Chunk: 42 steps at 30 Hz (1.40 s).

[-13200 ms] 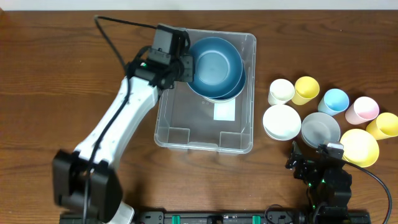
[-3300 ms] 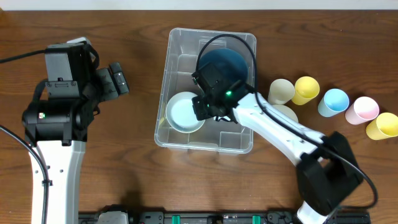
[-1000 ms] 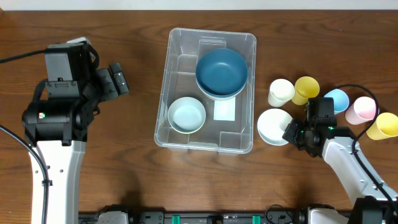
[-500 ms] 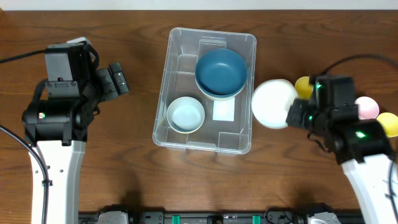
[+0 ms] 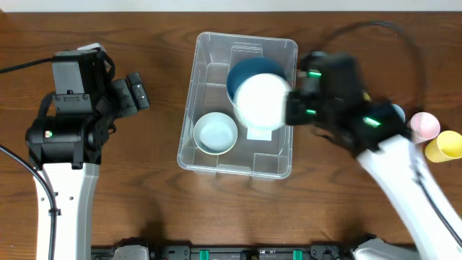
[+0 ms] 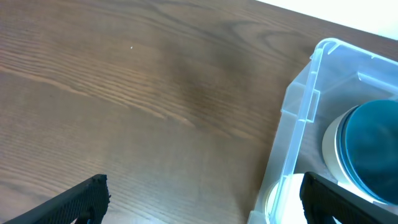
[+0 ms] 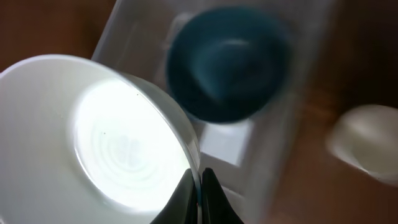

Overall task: Pack container
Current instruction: 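Stack the white bowl onto the grey bowl in the container, then move the right gripper to the far-right yellow cup and grasp it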

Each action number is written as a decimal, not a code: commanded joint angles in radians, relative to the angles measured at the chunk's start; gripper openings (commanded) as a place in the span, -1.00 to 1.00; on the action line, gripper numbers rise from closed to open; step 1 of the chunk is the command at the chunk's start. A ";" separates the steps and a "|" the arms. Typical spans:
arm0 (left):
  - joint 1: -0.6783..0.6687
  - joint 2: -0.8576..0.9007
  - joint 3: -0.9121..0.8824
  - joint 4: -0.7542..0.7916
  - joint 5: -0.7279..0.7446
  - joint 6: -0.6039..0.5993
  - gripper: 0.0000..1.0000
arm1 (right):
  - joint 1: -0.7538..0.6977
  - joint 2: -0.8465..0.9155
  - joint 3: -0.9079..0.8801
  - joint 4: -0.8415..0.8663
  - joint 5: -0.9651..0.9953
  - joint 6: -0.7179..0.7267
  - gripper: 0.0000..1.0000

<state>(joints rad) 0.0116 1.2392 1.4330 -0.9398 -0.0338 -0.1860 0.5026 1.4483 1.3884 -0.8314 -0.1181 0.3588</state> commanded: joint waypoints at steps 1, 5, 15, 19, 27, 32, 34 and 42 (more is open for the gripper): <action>0.005 0.003 0.002 -0.003 -0.012 -0.002 0.96 | 0.073 0.132 0.001 0.061 -0.037 -0.043 -0.97; 0.005 0.003 0.002 -0.003 -0.012 -0.002 0.96 | 0.120 0.286 0.001 0.134 -0.036 -0.042 -0.97; 0.005 0.003 0.002 -0.003 -0.012 -0.002 0.96 | 0.116 0.316 0.013 0.185 -0.137 -0.136 -0.07; 0.005 0.003 0.002 -0.003 -0.012 -0.002 0.96 | 0.049 0.152 0.013 0.156 -0.071 -0.135 0.08; 0.005 0.003 0.002 -0.003 -0.012 -0.002 0.96 | -0.306 -0.163 0.013 -0.113 0.194 0.000 0.34; 0.005 0.003 0.002 -0.003 -0.012 -0.002 0.96 | -0.669 -0.220 0.013 -0.249 0.208 0.075 0.54; 0.005 0.003 0.002 -0.003 -0.012 -0.002 0.96 | -0.825 -0.213 0.002 -0.265 0.208 0.099 0.57; 0.005 0.003 0.002 -0.003 -0.012 -0.002 0.96 | -1.192 -0.095 -0.071 -0.194 0.147 0.171 0.52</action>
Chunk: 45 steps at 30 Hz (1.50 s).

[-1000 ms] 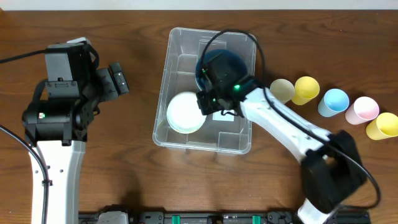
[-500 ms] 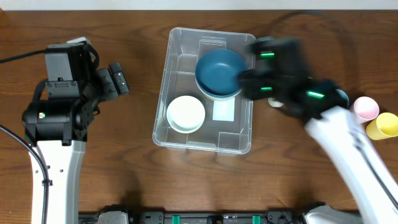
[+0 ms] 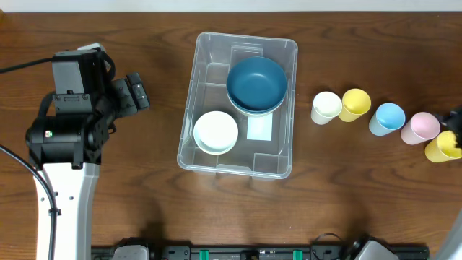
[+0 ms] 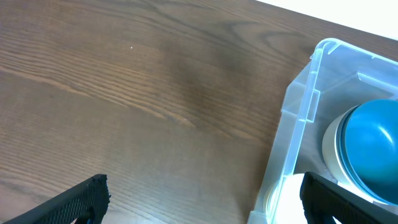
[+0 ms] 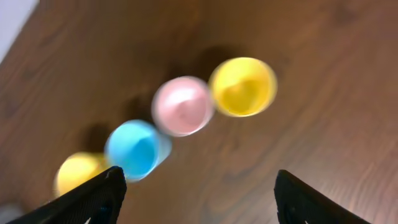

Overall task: Pack container
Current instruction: 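Move the right gripper to the far-right yellow cup and grasp it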

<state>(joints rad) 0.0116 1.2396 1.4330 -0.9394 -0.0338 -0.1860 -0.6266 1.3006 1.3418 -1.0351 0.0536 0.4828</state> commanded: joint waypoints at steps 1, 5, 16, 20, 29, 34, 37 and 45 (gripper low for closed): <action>0.005 0.003 0.002 -0.003 -0.012 -0.002 0.96 | -0.083 0.084 -0.024 0.012 -0.025 0.049 0.51; 0.005 0.003 0.002 -0.003 -0.012 -0.002 0.96 | -0.122 0.203 -0.024 0.035 -0.028 0.056 0.53; 0.005 0.003 0.002 -0.003 -0.012 -0.002 0.96 | -0.195 0.371 -0.033 0.053 -0.028 0.055 0.56; 0.005 0.003 0.002 -0.003 -0.012 -0.002 0.96 | -0.254 0.399 -0.056 0.090 -0.040 0.051 0.53; 0.005 0.003 0.002 -0.003 -0.012 -0.002 0.96 | -0.293 0.478 -0.109 0.188 -0.127 0.017 0.39; 0.005 0.003 0.002 -0.003 -0.012 -0.002 0.96 | -0.275 0.502 -0.109 0.213 -0.133 0.009 0.11; 0.005 0.003 0.002 -0.003 -0.012 -0.002 0.96 | -0.277 0.498 -0.108 0.212 -0.133 0.010 -0.41; 0.005 0.003 0.002 -0.003 -0.012 -0.002 0.96 | -0.256 0.353 -0.098 0.176 -0.178 0.021 -0.97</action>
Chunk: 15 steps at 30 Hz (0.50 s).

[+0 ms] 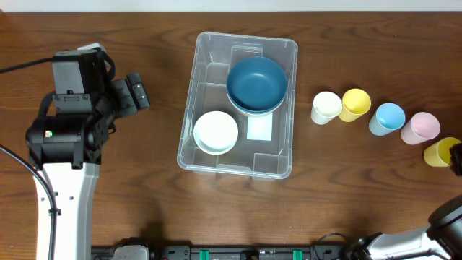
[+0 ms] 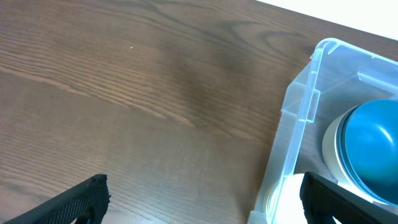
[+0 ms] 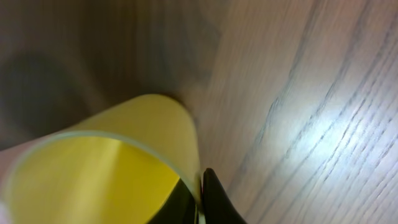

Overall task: Pack container
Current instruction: 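Move the right gripper to the far-right yellow cup and grasp it, then carry the yellow cup into the container beside the white bowl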

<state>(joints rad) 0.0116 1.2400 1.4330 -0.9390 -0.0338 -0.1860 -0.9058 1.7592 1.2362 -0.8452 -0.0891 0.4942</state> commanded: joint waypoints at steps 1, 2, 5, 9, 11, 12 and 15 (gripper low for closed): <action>0.005 0.002 0.002 -0.003 -0.012 -0.002 0.96 | 0.042 -0.143 0.007 -0.030 -0.034 0.019 -0.98; 0.005 0.002 0.002 -0.003 -0.012 -0.002 0.96 | 0.063 -0.178 0.007 -0.039 -0.035 0.018 -0.97; 0.005 0.002 0.002 -0.003 -0.012 -0.002 0.96 | 0.159 -0.307 0.007 -0.062 -0.022 0.018 -0.97; 0.005 0.002 0.002 -0.003 -0.012 -0.002 0.96 | 0.354 -0.503 0.007 -0.072 -0.021 0.018 -0.97; 0.005 0.002 0.002 -0.003 -0.012 -0.002 0.96 | 0.480 -0.580 0.007 -0.067 -0.021 0.017 -0.97; 0.005 0.002 0.002 -0.003 -0.012 -0.002 0.96 | 0.546 -0.609 0.007 -0.066 -0.005 0.017 -0.98; 0.005 0.002 0.002 -0.003 -0.012 -0.002 0.96 | 0.725 -0.651 0.007 -0.062 0.010 0.018 -0.98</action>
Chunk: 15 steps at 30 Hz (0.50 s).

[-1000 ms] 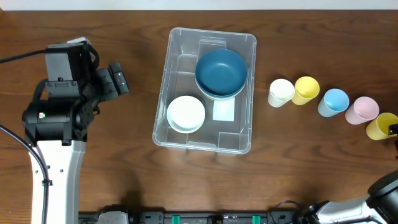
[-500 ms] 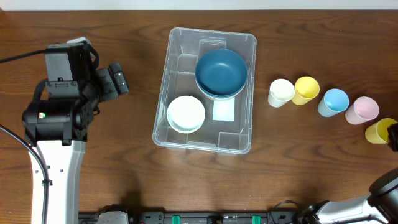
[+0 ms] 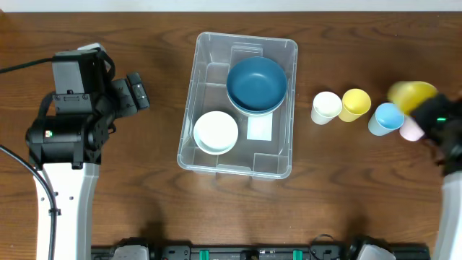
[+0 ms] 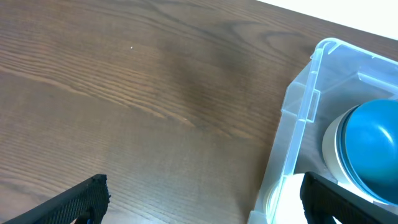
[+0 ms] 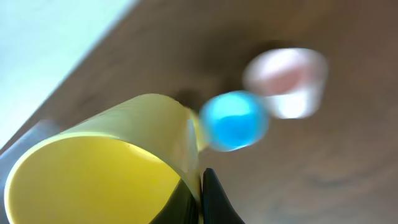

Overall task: Pack container
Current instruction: 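Carry the yellow cup into the container beside the white bowl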

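A clear plastic bin at mid-table holds a large blue bowl on a white one and a small white bowl. My right gripper is shut on the rim of a yellow cup, lifted above the cup row at the right. Below it stand a blue cup and a pink cup. A white cup and another yellow cup stand left of them. My left gripper hangs open over bare wood left of the bin.
The bin's near wall shows at the right of the left wrist view. The left arm stands over the table's left side. The table's far edge runs along the top.
My right gripper, shut on the yellow cup at the far right table edge, has risen and moved left, now holding the cup above the blue and pink cups. The left arm is unchanged.
My right gripper first held a white bowl over the bin. Then the bowl lay stacked in the bin and the gripper was open above the cup row. It then shut on the rightmost yellow cup, and now carries it lifted leftward.
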Each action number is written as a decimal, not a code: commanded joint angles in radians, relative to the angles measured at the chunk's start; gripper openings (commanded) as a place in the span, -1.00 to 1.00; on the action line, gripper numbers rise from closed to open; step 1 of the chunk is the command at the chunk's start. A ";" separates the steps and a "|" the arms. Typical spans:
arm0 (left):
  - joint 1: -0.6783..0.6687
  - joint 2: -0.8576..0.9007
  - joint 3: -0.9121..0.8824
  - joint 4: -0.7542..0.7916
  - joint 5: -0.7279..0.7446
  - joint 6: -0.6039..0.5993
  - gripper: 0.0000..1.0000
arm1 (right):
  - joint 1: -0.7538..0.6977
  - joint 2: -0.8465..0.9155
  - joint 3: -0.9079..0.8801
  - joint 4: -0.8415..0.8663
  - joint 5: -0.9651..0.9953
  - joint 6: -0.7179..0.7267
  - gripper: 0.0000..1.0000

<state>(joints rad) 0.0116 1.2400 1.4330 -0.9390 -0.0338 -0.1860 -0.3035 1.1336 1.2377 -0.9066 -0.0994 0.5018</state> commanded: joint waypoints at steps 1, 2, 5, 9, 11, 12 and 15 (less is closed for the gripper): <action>0.005 0.002 0.002 -0.003 -0.012 -0.002 0.96 | 0.178 -0.027 0.006 0.009 0.020 0.010 -0.97; 0.005 0.002 0.002 -0.003 -0.012 -0.002 0.96 | 0.239 -0.023 0.006 0.021 0.020 0.010 -0.97; 0.005 0.002 0.002 -0.003 -0.012 -0.002 0.96 | 0.404 0.013 0.006 0.061 0.021 0.009 -0.99; 0.005 0.002 0.002 -0.003 -0.012 -0.002 0.96 | 0.571 0.112 0.006 0.131 0.020 0.009 -0.97; 0.005 0.002 0.002 -0.003 -0.012 -0.002 0.96 | 0.635 0.178 0.006 0.167 0.020 0.007 -0.97; 0.005 0.002 0.002 -0.003 -0.012 -0.002 0.96 | 0.665 0.218 0.006 0.184 0.021 0.006 -0.97; 0.005 0.002 0.002 -0.003 -0.012 -0.002 0.96 | 0.726 0.332 0.006 0.213 0.015 0.006 -0.98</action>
<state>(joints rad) 0.0116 1.2400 1.4330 -0.9394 -0.0338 -0.1860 0.3695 1.3796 1.2377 -0.7021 -0.0898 0.5049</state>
